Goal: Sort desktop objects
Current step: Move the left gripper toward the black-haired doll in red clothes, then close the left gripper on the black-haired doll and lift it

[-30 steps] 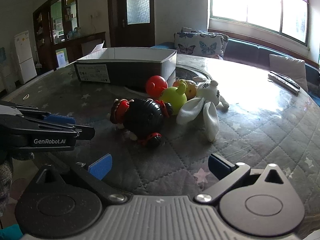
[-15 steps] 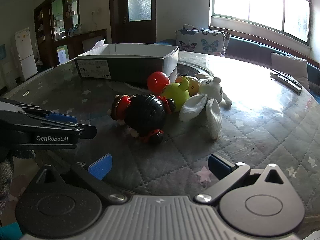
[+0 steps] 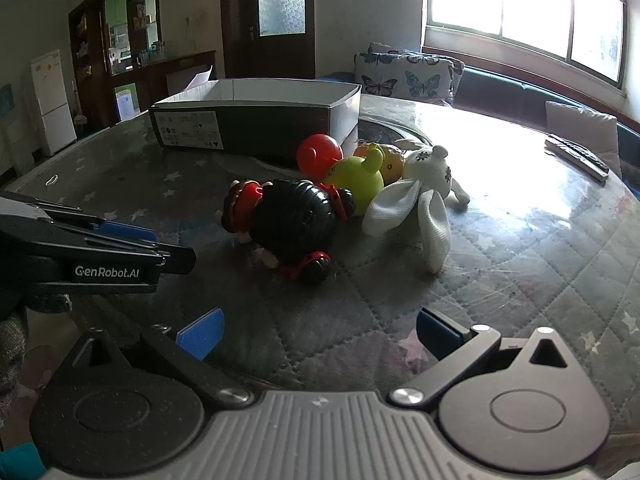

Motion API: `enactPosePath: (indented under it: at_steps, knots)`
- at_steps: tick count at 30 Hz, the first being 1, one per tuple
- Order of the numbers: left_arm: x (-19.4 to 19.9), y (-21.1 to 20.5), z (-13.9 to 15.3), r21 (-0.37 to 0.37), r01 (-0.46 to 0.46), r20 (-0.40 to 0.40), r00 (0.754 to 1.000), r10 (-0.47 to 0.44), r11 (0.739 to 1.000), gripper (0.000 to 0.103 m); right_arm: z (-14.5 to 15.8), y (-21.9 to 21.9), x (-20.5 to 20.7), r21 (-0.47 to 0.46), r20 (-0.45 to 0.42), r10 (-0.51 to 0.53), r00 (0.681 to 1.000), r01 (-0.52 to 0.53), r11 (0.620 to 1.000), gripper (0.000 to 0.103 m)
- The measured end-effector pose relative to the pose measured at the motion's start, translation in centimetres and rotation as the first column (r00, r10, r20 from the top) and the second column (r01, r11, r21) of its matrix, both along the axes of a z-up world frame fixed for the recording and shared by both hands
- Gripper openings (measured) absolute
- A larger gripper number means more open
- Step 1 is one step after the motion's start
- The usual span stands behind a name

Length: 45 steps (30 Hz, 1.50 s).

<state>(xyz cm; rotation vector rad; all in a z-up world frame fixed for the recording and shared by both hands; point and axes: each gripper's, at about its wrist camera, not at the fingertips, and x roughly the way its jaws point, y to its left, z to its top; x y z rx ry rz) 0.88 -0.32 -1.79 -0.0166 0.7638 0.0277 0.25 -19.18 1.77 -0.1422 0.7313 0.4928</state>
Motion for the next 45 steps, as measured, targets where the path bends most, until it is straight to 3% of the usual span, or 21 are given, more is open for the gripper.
enactPosePath:
  at_steps: [40,45]
  knots:
    - [2.7,1.9,1.5,-0.055,0.021,0.0,1.0,-0.021,0.998,0.043,0.2,1.8,3.2,0.047,0.034,0.061,0.998,-0.063,0.997,0.103]
    - [3.1,2.3,2.3,-0.082,0.044,0.012,0.999,-0.043,0.996,0.043,0.5,2.0,3.8,0.066,0.036,0.07,0.997,-0.073,0.995,0.097]
